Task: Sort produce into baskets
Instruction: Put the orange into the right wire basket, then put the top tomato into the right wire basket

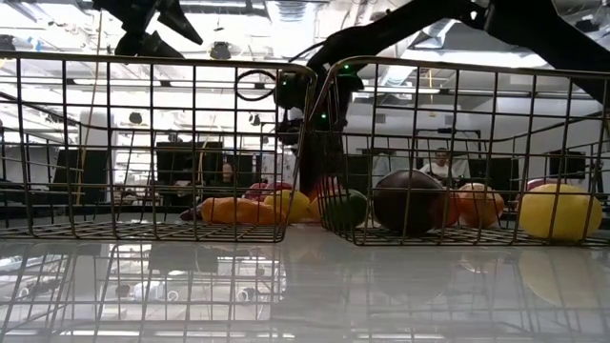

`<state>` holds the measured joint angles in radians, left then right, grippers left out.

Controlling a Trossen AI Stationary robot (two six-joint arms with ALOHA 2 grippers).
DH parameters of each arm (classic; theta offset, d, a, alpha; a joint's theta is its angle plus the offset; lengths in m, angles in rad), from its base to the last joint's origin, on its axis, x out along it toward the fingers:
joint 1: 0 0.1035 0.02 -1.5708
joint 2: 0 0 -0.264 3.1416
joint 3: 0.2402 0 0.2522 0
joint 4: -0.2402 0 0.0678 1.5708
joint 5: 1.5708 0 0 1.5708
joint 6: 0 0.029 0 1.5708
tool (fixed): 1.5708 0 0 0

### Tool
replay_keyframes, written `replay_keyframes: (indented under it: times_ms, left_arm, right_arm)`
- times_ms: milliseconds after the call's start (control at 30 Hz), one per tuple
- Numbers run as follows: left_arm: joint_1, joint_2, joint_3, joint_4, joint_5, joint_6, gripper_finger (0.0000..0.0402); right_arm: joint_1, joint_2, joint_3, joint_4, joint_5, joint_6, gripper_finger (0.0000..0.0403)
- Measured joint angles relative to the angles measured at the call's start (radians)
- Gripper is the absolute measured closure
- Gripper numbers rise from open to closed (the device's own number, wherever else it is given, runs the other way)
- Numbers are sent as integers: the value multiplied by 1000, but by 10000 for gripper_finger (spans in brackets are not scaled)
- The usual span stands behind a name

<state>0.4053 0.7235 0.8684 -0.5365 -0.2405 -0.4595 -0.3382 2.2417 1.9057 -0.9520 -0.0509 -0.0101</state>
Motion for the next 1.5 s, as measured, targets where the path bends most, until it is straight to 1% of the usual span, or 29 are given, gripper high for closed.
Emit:
replay_keyframes:
  times_ms: [200,267,300,367,500,533,567,633,767,833,967,1000,1067,1200,1333,1500]
  left_arm:
    - [0,0,0,2,-5,0,145]
    - [0,0,0,2,-6,0,145]
    - [0,0,0,2,-6,0,145]
    - [0,0,0,2,-6,0,145]
    - [0,0,0,3,-6,0,145]
    - [0,0,0,3,-6,1,145]
    - [0,0,0,3,-6,4,145]
    - [0,0,0,3,-6,9,145]
    - [0,0,0,3,-6,15,145]
    - [0,0,0,3,-6,21,145]
    - [0,0,0,3,-7,25,145]
    - [0,0,0,3,-7,29,145]
    - [0,0,0,3,-7,30,145]
    - [0,0,0,3,-7,29,145]
    - [0,0,0,5,-6,24,145]
    - [0,0,0,6,-6,20,145]
  right_arm:
    - [-23,-118,1,-40,-12,10,76]
    - [-24,-162,1,-53,-48,14,76]
    - [-24,-189,0,-56,-83,18,76]
    - [-22,-246,0,-62,-196,18,76]
    - [-12,-351,2,-64,-527,-18,76]
    - [-3,-372,2,-70,-580,-38,76]
    - [11,-391,2,-83,-604,-63,76]
    - [45,-430,2,-119,-592,-117,76]
    - [127,-472,2,-213,-470,-223,71]
    - [165,-471,2,-244,-426,-243,59]
    - [220,-452,2,-278,-369,-251,17]
    - [229,-449,2,-283,-364,-251,11]
    - [238,-426,2,-282,-357,-251,12]
    - [227,-405,1,-280,-293,-253,25]
    - [170,-383,2,-265,-210,-205,30]
    - [71,-303,2,-276,-203,-142,31]
